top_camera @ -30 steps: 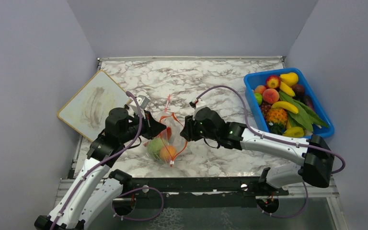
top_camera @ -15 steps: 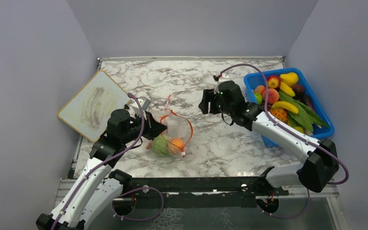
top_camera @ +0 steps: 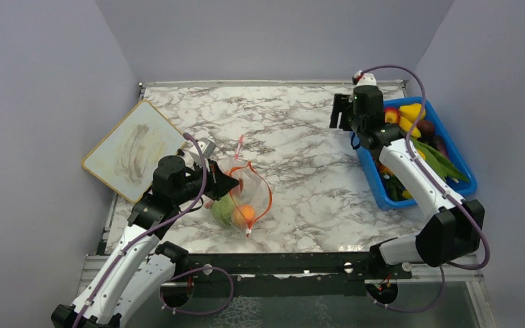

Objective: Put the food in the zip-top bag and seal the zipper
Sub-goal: Pick up the fake fruit from the bin.

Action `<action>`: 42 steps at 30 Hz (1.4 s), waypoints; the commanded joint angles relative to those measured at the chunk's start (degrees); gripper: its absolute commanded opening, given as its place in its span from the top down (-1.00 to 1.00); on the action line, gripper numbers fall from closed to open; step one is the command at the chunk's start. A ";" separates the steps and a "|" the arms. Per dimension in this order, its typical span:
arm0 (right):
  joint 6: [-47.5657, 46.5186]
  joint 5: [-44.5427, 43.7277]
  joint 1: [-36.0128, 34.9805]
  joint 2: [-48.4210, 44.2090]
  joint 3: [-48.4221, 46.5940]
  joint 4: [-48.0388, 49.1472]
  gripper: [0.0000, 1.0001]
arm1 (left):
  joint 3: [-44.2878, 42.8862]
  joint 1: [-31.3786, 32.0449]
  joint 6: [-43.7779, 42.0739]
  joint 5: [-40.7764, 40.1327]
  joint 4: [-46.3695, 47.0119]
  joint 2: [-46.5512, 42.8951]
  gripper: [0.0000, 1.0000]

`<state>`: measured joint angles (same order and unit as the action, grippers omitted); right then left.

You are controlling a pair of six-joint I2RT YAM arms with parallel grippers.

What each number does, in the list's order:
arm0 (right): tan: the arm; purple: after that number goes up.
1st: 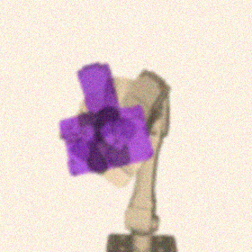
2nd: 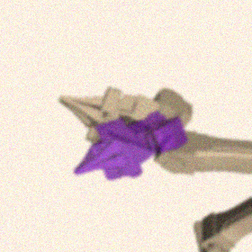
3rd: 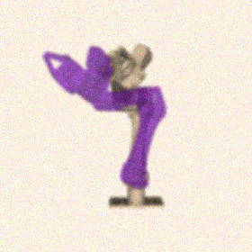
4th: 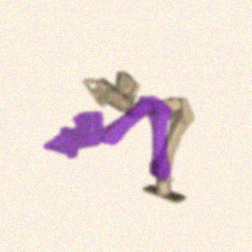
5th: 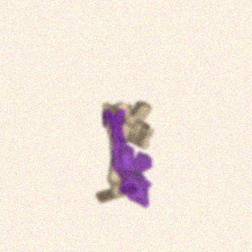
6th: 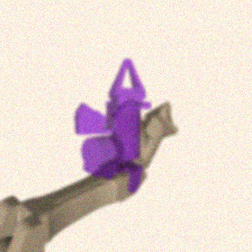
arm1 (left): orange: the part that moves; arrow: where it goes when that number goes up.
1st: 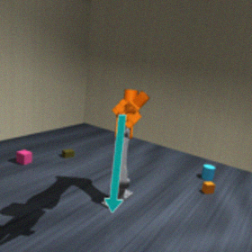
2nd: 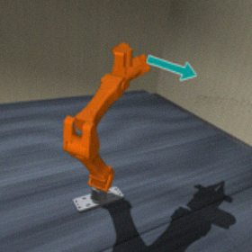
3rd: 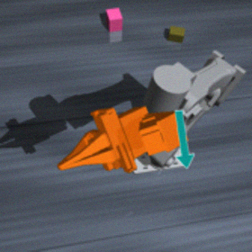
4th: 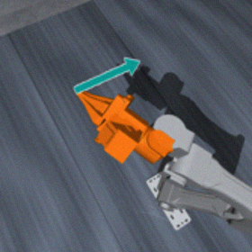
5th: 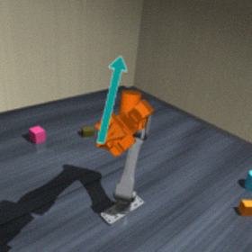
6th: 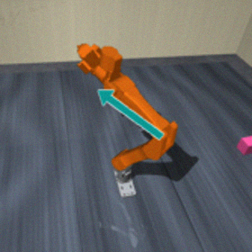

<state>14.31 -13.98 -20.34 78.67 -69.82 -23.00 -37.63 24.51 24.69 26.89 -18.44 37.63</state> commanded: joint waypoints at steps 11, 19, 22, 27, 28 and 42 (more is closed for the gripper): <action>-4.22 -14.73 14.45 9.26 -2.39 3.89 -0.58 | 0.70 0.19 -0.96 2.16 2.62 -1.16 1.00; -4.95 -15.63 18.72 15.27 -5.97 4.04 -0.62 | 0.72 0.26 -0.92 1.29 2.53 -2.24 1.00; -5.01 -15.54 19.25 16.55 -5.99 4.20 -0.75 | 0.71 0.17 -0.96 1.28 2.49 -2.27 1.00; -4.45 -15.13 20.93 18.30 -5.60 3.66 -0.77 | 0.72 0.16 -0.97 1.20 2.36 -2.35 1.00; -4.20 -14.84 21.21 18.59 -5.44 3.67 -0.77 | 0.74 0.20 -0.96 1.15 2.38 -2.37 1.00; -2.72 -12.94 23.23 23.49 -5.09 2.80 -0.76 | 0.71 0.19 -1.13 1.06 2.30 -2.34 1.00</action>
<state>10.55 -27.55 2.13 101.10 -73.97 -20.56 -37.36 24.51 24.62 27.62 -18.35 35.90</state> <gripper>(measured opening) 0.886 0.015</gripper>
